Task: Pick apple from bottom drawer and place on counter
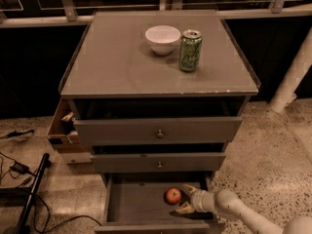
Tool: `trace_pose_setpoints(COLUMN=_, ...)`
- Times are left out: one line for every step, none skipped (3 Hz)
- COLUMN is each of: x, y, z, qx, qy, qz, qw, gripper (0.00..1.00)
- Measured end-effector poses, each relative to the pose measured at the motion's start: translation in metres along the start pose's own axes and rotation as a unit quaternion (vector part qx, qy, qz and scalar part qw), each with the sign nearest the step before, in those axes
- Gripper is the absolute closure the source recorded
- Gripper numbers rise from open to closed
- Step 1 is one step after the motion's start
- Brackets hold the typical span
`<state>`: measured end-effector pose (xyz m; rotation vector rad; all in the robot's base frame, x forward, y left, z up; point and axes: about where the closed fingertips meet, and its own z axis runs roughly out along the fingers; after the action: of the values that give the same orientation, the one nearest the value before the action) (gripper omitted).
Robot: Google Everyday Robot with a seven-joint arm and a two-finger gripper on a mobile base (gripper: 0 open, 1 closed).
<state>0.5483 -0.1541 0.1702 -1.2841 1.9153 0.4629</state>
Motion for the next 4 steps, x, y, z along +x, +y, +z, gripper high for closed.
trace_pose_setpoints(x=0.006, y=-0.003, z=0.011, qx=-0.002, qy=-0.005, qz=0.01, qw=0.9999, gripper=0.22)
trace_pose_setpoints(x=0.011, y=-0.005, z=0.024, qx=-0.004, qy=-0.012, qz=0.019, qw=0.9997, gripper=0.2)
trace_pose_setpoints(x=0.012, y=-0.005, z=0.04, qx=-0.01, qy=-0.02, qz=0.028, qw=0.9994, gripper=0.22)
trace_pose_setpoints(x=0.007, y=-0.006, z=0.059, qx=-0.017, qy=-0.035, qz=0.032, qw=0.9987, gripper=0.25)
